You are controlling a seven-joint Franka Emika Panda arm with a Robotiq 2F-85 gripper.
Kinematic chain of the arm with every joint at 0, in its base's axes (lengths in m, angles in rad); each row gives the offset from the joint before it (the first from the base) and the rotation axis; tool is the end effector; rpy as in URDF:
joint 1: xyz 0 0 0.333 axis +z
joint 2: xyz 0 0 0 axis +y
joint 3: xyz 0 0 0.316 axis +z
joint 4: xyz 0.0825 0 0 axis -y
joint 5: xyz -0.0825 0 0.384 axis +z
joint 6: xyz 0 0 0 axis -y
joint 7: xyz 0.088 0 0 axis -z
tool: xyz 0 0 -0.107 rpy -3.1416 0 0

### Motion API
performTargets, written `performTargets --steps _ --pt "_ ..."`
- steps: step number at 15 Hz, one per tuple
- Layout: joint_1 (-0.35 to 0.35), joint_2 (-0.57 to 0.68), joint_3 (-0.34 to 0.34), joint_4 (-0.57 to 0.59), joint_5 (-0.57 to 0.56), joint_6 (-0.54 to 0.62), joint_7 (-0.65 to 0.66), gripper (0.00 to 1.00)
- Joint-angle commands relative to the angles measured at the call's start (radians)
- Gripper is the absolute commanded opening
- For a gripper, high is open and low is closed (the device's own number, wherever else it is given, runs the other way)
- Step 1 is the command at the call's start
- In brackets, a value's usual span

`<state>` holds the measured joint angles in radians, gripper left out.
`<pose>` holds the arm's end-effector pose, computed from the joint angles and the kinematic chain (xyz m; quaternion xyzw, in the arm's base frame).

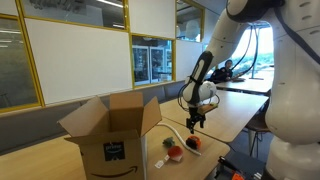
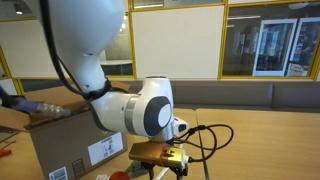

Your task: Put the measuring tape, turnip plushie and the rope in the box respectively then move the box to the right, then put the black object in the box

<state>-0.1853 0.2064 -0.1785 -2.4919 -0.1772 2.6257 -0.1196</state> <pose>0.4348 -0.1643 0.2020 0.9967 -0.0421 -0.0490 0.0488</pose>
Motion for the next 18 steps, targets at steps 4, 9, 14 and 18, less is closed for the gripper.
performTargets --steps 4,9,14,18 --pt "-0.040 0.135 0.044 0.112 0.136 -0.005 -0.072 1.00" --pt "-0.064 0.113 0.095 0.087 0.234 -0.015 -0.137 1.00" --pt "-0.064 0.129 0.086 0.080 0.229 0.002 -0.151 1.00" --pt "-0.071 0.135 0.085 0.071 0.229 0.004 -0.161 1.00"
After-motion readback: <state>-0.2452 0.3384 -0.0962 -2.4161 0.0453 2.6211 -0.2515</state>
